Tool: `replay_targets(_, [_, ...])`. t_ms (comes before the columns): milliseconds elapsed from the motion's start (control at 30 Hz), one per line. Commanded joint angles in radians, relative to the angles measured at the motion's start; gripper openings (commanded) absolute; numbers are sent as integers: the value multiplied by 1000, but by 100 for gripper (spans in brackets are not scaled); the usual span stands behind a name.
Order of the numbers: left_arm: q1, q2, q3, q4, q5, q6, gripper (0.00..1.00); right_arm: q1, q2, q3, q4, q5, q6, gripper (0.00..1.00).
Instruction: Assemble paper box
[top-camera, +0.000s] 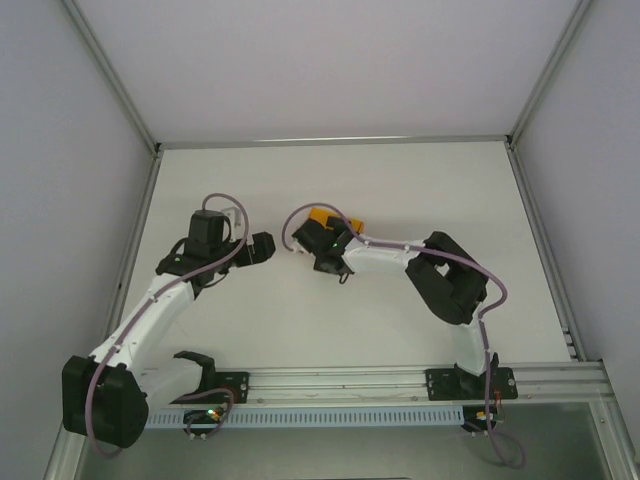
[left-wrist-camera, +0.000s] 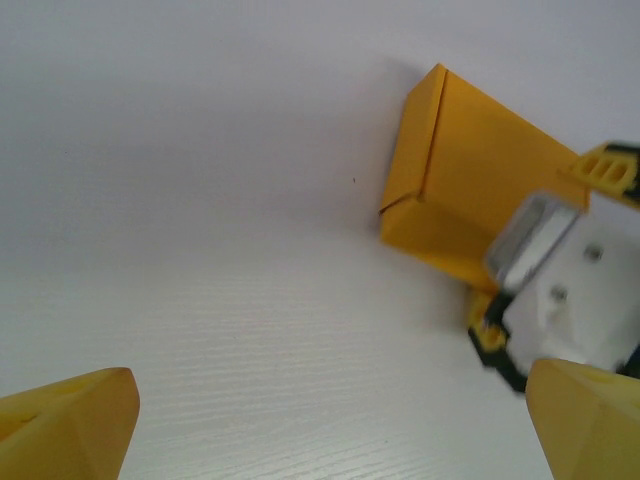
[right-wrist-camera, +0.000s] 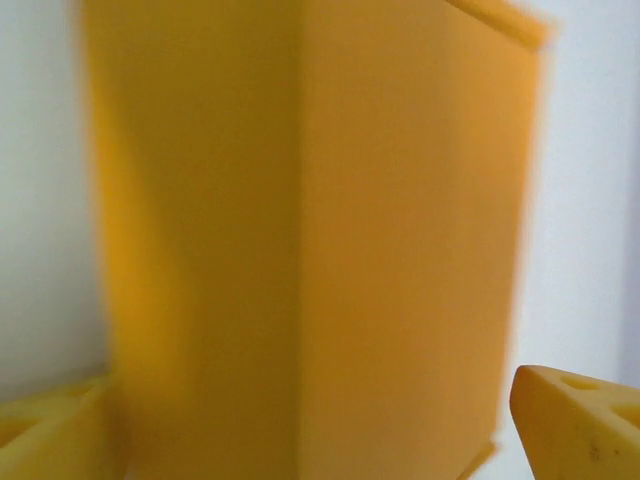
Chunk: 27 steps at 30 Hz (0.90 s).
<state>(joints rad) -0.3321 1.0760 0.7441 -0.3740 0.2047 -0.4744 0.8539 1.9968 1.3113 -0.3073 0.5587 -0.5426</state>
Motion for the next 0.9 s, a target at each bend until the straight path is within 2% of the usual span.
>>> replay_targets(0, [8, 11, -18, 9, 15, -20, 100, 32, -98, -23, -162, -176, 69, 100])
replay_targets(133, [10, 26, -31, 20, 29, -22, 100, 35, -173, -40, -196, -288, 114, 100])
replay_targets(233, [8, 36, -65, 69, 86, -11, 97, 23, -269, -61, -166, -334, 156, 100])
replay_targets(267, [5, 44, -80, 95, 113, -12, 92, 3, -298, -59, -160, -348, 187, 100])
replay_targets(300, [-1, 56, -95, 134, 151, -16, 83, -34, -321, -48, -161, -375, 242, 100])
replay_targets(367, [-33, 89, -115, 212, 213, -21, 70, -142, -321, 4, -203, -488, 366, 100])
replay_targets(400, [-62, 118, -120, 257, 230, -16, 66, -208, -294, 46, -241, -565, 425, 100])
replay_targets(467, [-130, 187, -103, 320, 234, 1, 57, -294, -215, 137, -306, -640, 496, 97])
replay_targets(500, [-161, 239, -81, 344, 247, 14, 51, -322, -163, 192, -342, -675, 502, 96])
replay_targets(600, [-220, 387, 1, 375, 292, 45, 42, -358, -23, 329, -405, -722, 491, 95])
replay_targets(700, [-253, 489, 54, 408, 329, 72, 39, -390, 96, 455, -452, -755, 491, 95])
replay_targets(867, [-259, 619, 145, 376, 297, 115, 38, -422, 237, 602, -491, -784, 472, 95])
